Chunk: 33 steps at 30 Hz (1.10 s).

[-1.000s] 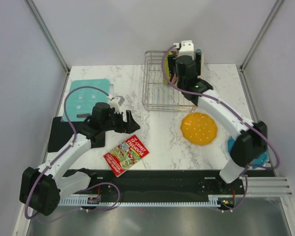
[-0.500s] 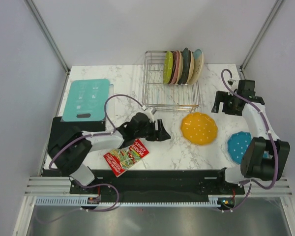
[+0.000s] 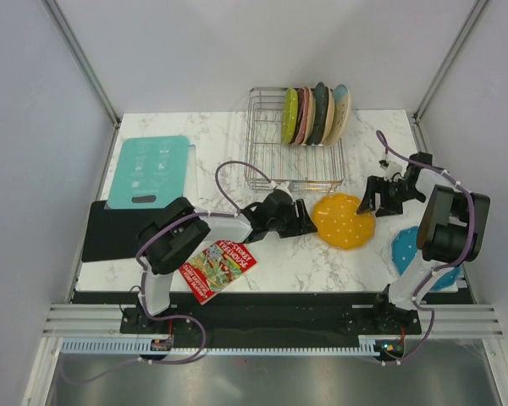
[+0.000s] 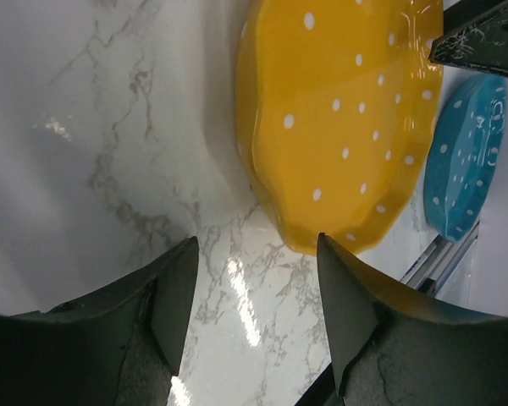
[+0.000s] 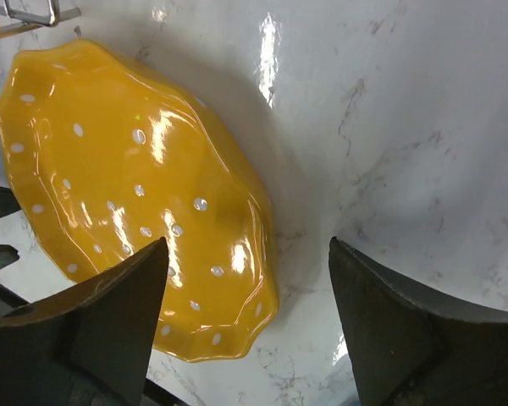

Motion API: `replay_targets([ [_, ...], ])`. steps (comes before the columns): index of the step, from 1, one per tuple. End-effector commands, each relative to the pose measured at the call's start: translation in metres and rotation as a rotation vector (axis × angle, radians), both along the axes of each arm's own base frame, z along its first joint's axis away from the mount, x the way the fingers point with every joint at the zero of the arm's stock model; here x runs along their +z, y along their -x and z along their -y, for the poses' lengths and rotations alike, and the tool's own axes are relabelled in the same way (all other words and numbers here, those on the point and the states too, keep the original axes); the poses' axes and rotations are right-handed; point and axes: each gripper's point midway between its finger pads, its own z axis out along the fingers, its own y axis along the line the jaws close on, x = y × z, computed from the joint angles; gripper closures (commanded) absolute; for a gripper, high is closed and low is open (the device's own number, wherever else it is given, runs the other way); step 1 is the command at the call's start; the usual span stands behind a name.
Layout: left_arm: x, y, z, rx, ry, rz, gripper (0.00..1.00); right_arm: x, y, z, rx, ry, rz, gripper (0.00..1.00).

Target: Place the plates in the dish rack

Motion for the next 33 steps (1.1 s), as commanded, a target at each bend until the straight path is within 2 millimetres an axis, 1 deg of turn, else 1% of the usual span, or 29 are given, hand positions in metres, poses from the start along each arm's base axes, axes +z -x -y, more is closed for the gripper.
replay_targets([
  [1, 0.001, -0.012, 0.026, 0.057, 0.031, -0.017, 0.36, -0.001, -0.010, 0.000, 0.085, -0.051, 0.061, 0.17],
  [2, -0.002, -0.010, 0.030, 0.052, 0.028, -0.021, 0.37, -0.008, -0.007, -0.001, 0.096, -0.068, 0.041, 0.17],
  [4, -0.009, -0.010, 0.037, 0.052, 0.025, -0.027, 0.41, -0.011, 0.004, -0.006, 0.138, -0.113, 0.013, 0.19],
  [5, -0.010, -0.006, 0.041, 0.048, 0.025, -0.031, 0.42, -0.016, 0.010, -0.006, 0.144, -0.136, -0.012, 0.20],
  [6, -0.012, -0.004, 0.043, 0.043, 0.025, -0.034, 0.46, -0.017, 0.020, -0.009, 0.155, -0.161, -0.045, 0.21],
  [7, -0.016, -0.001, 0.045, 0.038, 0.020, -0.041, 0.49, -0.019, 0.026, -0.010, 0.193, -0.174, -0.040, 0.22],
  [8, -0.017, 0.005, 0.048, 0.026, 0.020, -0.049, 0.52, -0.020, 0.032, -0.011, 0.215, -0.180, -0.047, 0.22],
  [9, -0.017, 0.010, 0.051, 0.015, 0.024, -0.059, 0.55, -0.021, 0.044, -0.015, 0.233, -0.200, -0.077, 0.22],
  [11, -0.023, 0.020, 0.050, -0.004, 0.018, -0.080, 0.59, -0.018, 0.048, -0.014, 0.283, -0.201, -0.058, 0.23],
  [12, -0.024, 0.025, 0.050, -0.026, 0.025, -0.086, 0.67, -0.015, 0.053, -0.016, 0.292, -0.216, -0.070, 0.23],
  [13, -0.029, 0.030, 0.047, -0.037, 0.020, -0.092, 0.72, -0.014, 0.054, -0.017, 0.305, -0.224, -0.070, 0.23],
  [14, -0.028, 0.032, 0.045, -0.058, 0.019, -0.077, 0.82, -0.013, 0.054, -0.018, 0.334, -0.241, -0.057, 0.23],
  [15, -0.033, 0.039, 0.038, -0.078, 0.009, -0.082, 0.86, -0.010, 0.059, -0.021, 0.343, -0.266, -0.080, 0.23],
  [17, -0.029, 0.040, 0.035, -0.097, 0.021, -0.054, 0.95, -0.013, 0.063, -0.024, 0.361, -0.304, -0.100, 0.22],
  [18, -0.035, 0.044, 0.030, -0.106, 0.009, -0.053, 0.97, -0.013, 0.065, -0.025, 0.391, -0.319, -0.103, 0.23],
  [19, -0.033, 0.044, 0.031, -0.119, 0.019, -0.033, 0.97, -0.014, 0.069, -0.025, 0.401, -0.334, -0.117, 0.22],
  [20, -0.032, 0.044, 0.031, -0.142, 0.018, -0.008, 0.97, -0.020, 0.074, -0.027, 0.420, -0.366, -0.146, 0.22],
  [21, -0.035, 0.047, 0.032, -0.160, 0.019, -0.009, 0.98, -0.015, 0.080, -0.030, 0.461, -0.412, -0.161, 0.22],
  [22, -0.033, 0.047, 0.035, -0.171, 0.026, -0.004, 0.97, -0.016, 0.084, -0.032, 0.472, -0.442, -0.180, 0.22],
  [23, -0.032, 0.046, 0.038, -0.179, 0.033, -0.002, 0.97, -0.020, 0.090, -0.034, 0.482, -0.480, -0.211, 0.20],
  [24, -0.031, 0.043, 0.042, -0.179, 0.039, -0.001, 0.98, -0.015, 0.096, -0.037, 0.485, -0.520, -0.240, 0.22],
  [25, -0.029, 0.042, 0.046, -0.180, 0.043, 0.001, 0.98, -0.016, 0.098, -0.038, 0.515, -0.529, -0.227, 0.25],
  [26, -0.027, 0.041, 0.048, -0.184, 0.046, 0.008, 0.97, -0.016, 0.099, -0.037, 0.514, -0.533, -0.232, 0.31],
  [27, -0.021, 0.039, 0.054, -0.185, 0.056, 0.024, 0.97, -0.016, 0.099, -0.038, 0.517, -0.531, -0.225, 0.34],
  [28, -0.020, 0.037, 0.055, -0.180, 0.054, 0.031, 0.98, -0.015, 0.099, -0.037, 0.523, -0.527, -0.216, 0.36],
  [29, -0.022, 0.036, 0.054, -0.173, 0.040, 0.029, 0.97, -0.012, 0.099, -0.037, 0.526, -0.519, -0.206, 0.42],
  [31, -0.019, 0.030, 0.055, -0.154, 0.030, 0.049, 0.97, -0.010, 0.098, -0.035, 0.535, -0.506, -0.194, 0.51],
  [32, -0.019, 0.028, 0.053, -0.152, 0.025, 0.056, 0.97, -0.007, 0.095, -0.033, 0.540, -0.491, -0.180, 0.63],
  [33, -0.021, 0.028, 0.050, -0.146, 0.010, 0.052, 0.98, -0.007, 0.094, -0.032, 0.546, -0.480, -0.173, 0.72],
])
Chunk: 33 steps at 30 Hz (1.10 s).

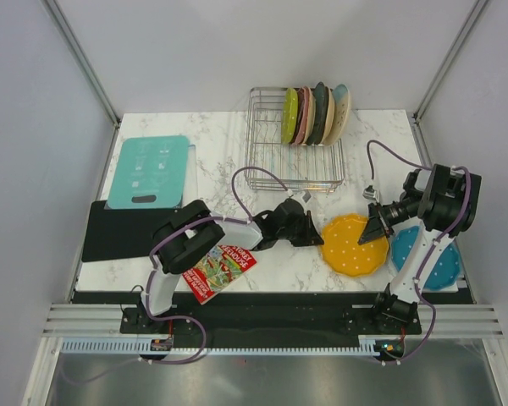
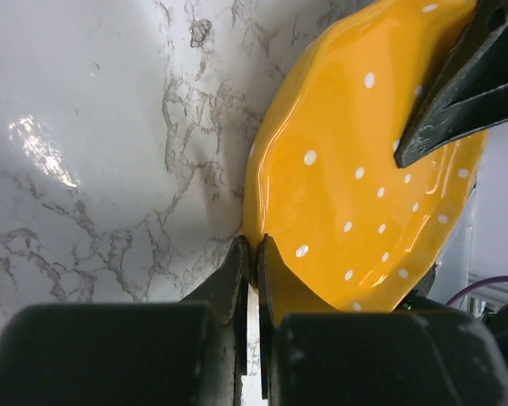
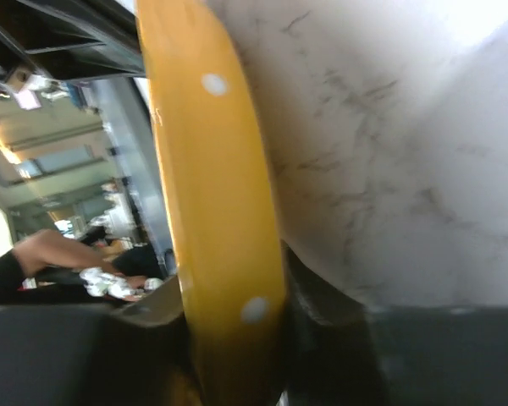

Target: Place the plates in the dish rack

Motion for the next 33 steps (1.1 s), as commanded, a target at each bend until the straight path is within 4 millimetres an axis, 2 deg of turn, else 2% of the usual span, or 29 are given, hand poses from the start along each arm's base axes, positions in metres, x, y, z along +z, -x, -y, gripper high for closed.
replay_targets([
  [1, -0.007, -0.005, 0.002, -0.002, -0.052, 0.054, 0.97, 0.004, -0.003, 0.006, 0.085, 0.024, 0.121, 0.84],
  [2, -0.003, -0.005, 0.000, 0.003, -0.058, 0.058, 0.87, 0.006, -0.009, 0.010, 0.084, 0.041, 0.135, 1.00],
  [4, -0.007, -0.005, -0.009, 0.016, -0.112, 0.053, 0.67, 0.016, -0.015, 0.015, 0.064, 0.049, 0.161, 1.00],
  [5, 0.000, -0.007, -0.012, 0.003, -0.120, 0.085, 0.48, 0.023, -0.025, 0.019, 0.054, 0.059, 0.197, 1.00],
  [7, 0.004, -0.005, -0.024, -0.020, -0.163, 0.115, 0.36, 0.036, -0.033, 0.024, 0.035, 0.077, 0.222, 1.00],
  [8, 0.020, -0.009, -0.031, -0.040, -0.167, 0.167, 0.30, 0.051, -0.044, 0.029, 0.028, 0.113, 0.288, 1.00],
  [9, 0.020, -0.004, -0.040, -0.069, -0.182, 0.164, 0.28, 0.060, -0.048, 0.032, 0.016, 0.135, 0.310, 1.00],
  [10, 0.018, -0.006, -0.056, -0.096, -0.219, 0.170, 0.26, 0.080, -0.054, 0.034, 0.014, 0.175, 0.384, 1.00],
  [12, 0.032, -0.001, -0.075, -0.148, -0.233, 0.164, 0.23, 0.108, -0.066, 0.042, 0.012, 0.240, 0.495, 1.00],
  [13, 0.024, -0.003, -0.100, -0.186, -0.312, 0.144, 0.23, 0.130, -0.069, 0.042, 0.017, 0.281, 0.581, 1.00],
  [14, 0.028, -0.002, -0.108, -0.221, -0.319, 0.140, 0.22, 0.149, -0.076, 0.045, 0.026, 0.320, 0.657, 1.00],
  [15, 0.036, -0.005, -0.120, -0.230, -0.329, 0.154, 0.22, 0.163, -0.078, 0.047, 0.047, 0.350, 0.724, 1.00],
  [16, 0.037, -0.017, -0.137, -0.227, -0.350, 0.182, 0.22, 0.186, -0.077, 0.045, 0.060, 0.382, 0.820, 1.00],
  [17, 0.031, -0.017, -0.153, -0.212, -0.370, 0.179, 0.23, 0.204, -0.080, 0.045, 0.073, 0.405, 0.899, 1.00],
  [18, 0.047, -0.023, -0.161, -0.187, -0.347, 0.224, 0.22, 0.217, -0.079, 0.044, 0.088, 0.417, 0.961, 1.00],
  [19, 0.050, -0.031, -0.172, -0.172, -0.349, 0.253, 0.23, 0.240, -0.076, 0.041, 0.082, 0.446, 1.033, 1.00],
  [21, 0.057, -0.033, -0.183, -0.161, -0.355, 0.305, 0.23, 0.264, -0.078, 0.040, 0.036, 0.473, 1.082, 1.00],
  [22, 0.071, -0.033, -0.185, -0.166, -0.345, 0.356, 0.23, 0.287, -0.077, 0.037, -0.036, 0.488, 1.099, 1.00],
  [24, 0.079, -0.031, -0.190, -0.163, -0.351, 0.382, 0.24, 0.321, -0.081, 0.036, -0.119, 0.514, 1.180, 1.00],
  [25, 0.094, -0.033, -0.194, -0.140, -0.341, 0.423, 0.23, 0.339, -0.082, 0.032, -0.242, 0.500, 1.161, 1.00],
  [26, 0.096, -0.036, -0.200, -0.110, -0.360, 0.444, 0.23, 0.370, -0.104, 0.037, -0.344, 0.518, 1.276, 1.00],
  [27, 0.103, -0.037, -0.205, -0.096, -0.360, 0.471, 0.23, 0.400, -0.101, 0.025, -0.413, 0.504, 1.365, 1.00],
  [28, 0.115, -0.040, -0.211, -0.078, -0.357, 0.520, 0.23, 0.402, -0.110, 0.029, -0.501, 0.543, 1.377, 1.00],
  [29, 0.118, -0.045, -0.219, -0.050, -0.383, 0.546, 0.22, 0.441, -0.124, 0.024, -0.643, 0.502, 1.494, 1.00],
  [30, 0.120, -0.048, -0.226, -0.030, -0.405, 0.564, 0.22, 0.462, -0.119, -0.004, -0.670, 0.452, 1.576, 1.00],
  [31, 0.122, -0.054, -0.236, -0.005, -0.435, 0.583, 0.20, 0.462, -0.125, -0.015, -0.701, 0.441, 1.592, 1.00],
  [32, 0.129, -0.059, -0.245, 0.027, -0.456, 0.606, 0.19, 0.477, -0.133, -0.009, -0.800, 0.494, 1.637, 1.00],
  [33, 0.132, -0.060, -0.250, 0.033, -0.462, 0.616, 0.18, 0.473, -0.139, -0.047, -0.754, 0.440, 1.634, 1.00],
])
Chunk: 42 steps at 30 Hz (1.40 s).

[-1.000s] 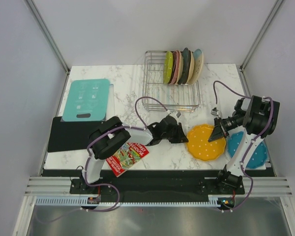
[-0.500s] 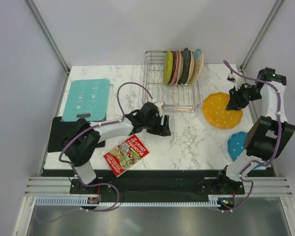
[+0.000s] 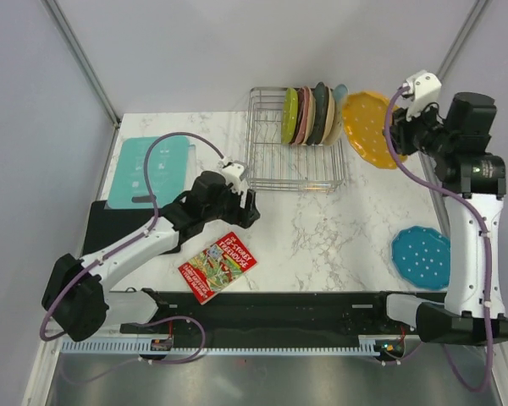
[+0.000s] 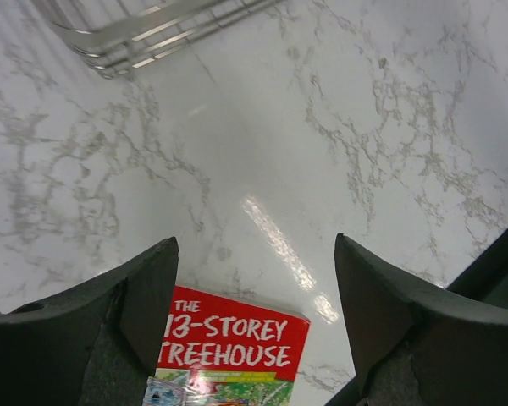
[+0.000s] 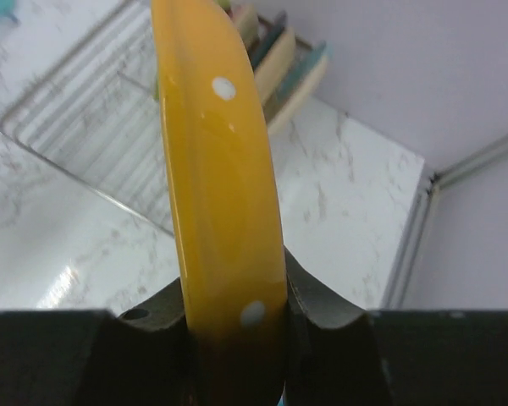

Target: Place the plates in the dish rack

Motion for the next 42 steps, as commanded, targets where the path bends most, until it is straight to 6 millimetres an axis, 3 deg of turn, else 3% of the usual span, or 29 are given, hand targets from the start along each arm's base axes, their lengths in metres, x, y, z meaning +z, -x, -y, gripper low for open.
replay_targets([
  [1, 0.016, -0.026, -0.046, 0.118, -0.122, 0.163, 0.14, 0.108, -0.037, -0.066, -0.085, -0.203, 0.404, 1.00],
  [2, 0.020, -0.029, -0.056, 0.161, -0.134, 0.187, 0.12, 0.109, -0.044, -0.069, -0.128, -0.199, 0.410, 1.00],
  [3, 0.023, -0.032, -0.061, 0.180, -0.136, 0.199, 0.11, 0.098, -0.055, -0.089, -0.116, -0.214, 0.376, 1.00],
  [5, 0.023, -0.037, -0.075, 0.231, -0.142, 0.203, 0.11, 0.108, -0.066, -0.098, -0.171, -0.254, 0.400, 1.00],
  [6, 0.028, -0.038, -0.081, 0.255, -0.129, 0.211, 0.11, 0.096, -0.080, -0.103, -0.293, -0.246, 0.387, 1.00],
  [8, 0.027, -0.045, -0.097, 0.321, -0.110, 0.193, 0.11, 0.105, -0.091, -0.114, -0.366, -0.257, 0.414, 1.00],
  [9, 0.027, -0.047, -0.102, 0.339, -0.102, 0.188, 0.11, 0.086, -0.107, -0.119, -0.468, -0.229, 0.389, 1.00],
  [10, 0.028, -0.051, -0.112, 0.381, -0.090, 0.180, 0.11, 0.104, -0.111, -0.122, -0.511, -0.289, 0.416, 1.00],
  [11, 0.028, -0.053, -0.116, 0.396, -0.081, 0.174, 0.11, 0.098, -0.118, -0.124, -0.553, -0.276, 0.398, 1.00],
  [12, 0.029, -0.054, -0.121, 0.414, -0.071, 0.169, 0.11, 0.074, -0.138, -0.139, -0.574, -0.239, 0.357, 1.00],
  [13, 0.031, -0.058, -0.129, 0.439, -0.064, 0.171, 0.11, 0.090, -0.141, -0.141, -0.601, -0.314, 0.378, 1.00],
  [15, 0.029, -0.058, -0.134, 0.450, -0.058, 0.165, 0.11, 0.066, -0.162, -0.162, -0.603, -0.300, 0.340, 1.00],
  [16, 0.030, -0.059, -0.140, 0.468, -0.050, 0.164, 0.11, 0.074, -0.165, -0.168, -0.595, -0.334, 0.354, 1.00],
  [18, 0.026, -0.058, -0.143, 0.473, -0.046, 0.154, 0.11, 0.056, -0.178, -0.185, -0.588, -0.322, 0.333, 1.00],
  [20, 0.024, -0.055, -0.146, 0.480, -0.038, 0.145, 0.11, 0.053, -0.184, -0.190, -0.600, -0.337, 0.336, 1.00],
  [27, 0.020, -0.050, -0.149, 0.488, -0.006, 0.128, 0.12, 0.000, -0.212, -0.206, -0.636, -0.286, 0.285, 1.00],
  [37, 0.012, -0.050, -0.150, 0.488, -0.010, 0.125, 0.12, -0.027, -0.248, -0.218, -0.669, -0.192, 0.370, 1.00],
  [39, 0.012, -0.050, -0.150, 0.485, -0.013, 0.132, 0.12, -0.044, -0.256, -0.223, -0.673, -0.159, 0.366, 1.00],
  [42, 0.010, -0.051, -0.150, 0.485, -0.019, 0.126, 0.12, -0.050, -0.263, -0.227, -0.670, -0.144, 0.374, 1.00],
])
